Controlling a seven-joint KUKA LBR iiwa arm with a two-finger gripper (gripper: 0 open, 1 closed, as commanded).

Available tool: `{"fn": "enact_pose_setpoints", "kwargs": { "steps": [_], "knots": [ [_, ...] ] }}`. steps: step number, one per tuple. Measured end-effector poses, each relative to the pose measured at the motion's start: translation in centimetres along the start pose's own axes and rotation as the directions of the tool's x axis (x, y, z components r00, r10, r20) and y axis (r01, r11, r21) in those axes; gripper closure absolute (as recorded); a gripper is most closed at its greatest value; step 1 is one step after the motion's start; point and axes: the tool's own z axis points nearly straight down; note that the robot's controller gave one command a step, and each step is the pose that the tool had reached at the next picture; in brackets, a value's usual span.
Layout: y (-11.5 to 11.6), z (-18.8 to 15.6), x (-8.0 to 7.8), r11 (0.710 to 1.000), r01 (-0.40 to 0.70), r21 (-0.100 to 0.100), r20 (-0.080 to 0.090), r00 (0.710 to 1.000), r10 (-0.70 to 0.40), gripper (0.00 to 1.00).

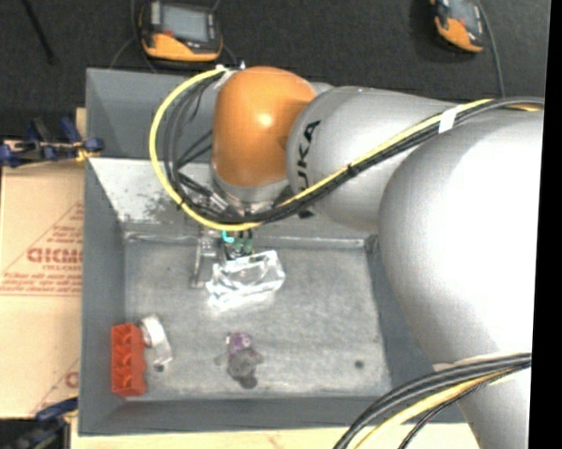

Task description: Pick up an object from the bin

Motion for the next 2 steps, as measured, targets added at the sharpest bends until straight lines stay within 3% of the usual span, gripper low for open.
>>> {"fn": "enact_pose_setpoints", "kwargs": {
  "steps": [1,2],
  "knots": [
    [-7.2,6.3,0.3,1.0,0.014,0.002,0.006,1.0,-0.014,0.0],
    [-11.9,6.3,5.0,0.938,0.347,0.004,0.005,0.938,-0.347,0.0]
  ]
}}
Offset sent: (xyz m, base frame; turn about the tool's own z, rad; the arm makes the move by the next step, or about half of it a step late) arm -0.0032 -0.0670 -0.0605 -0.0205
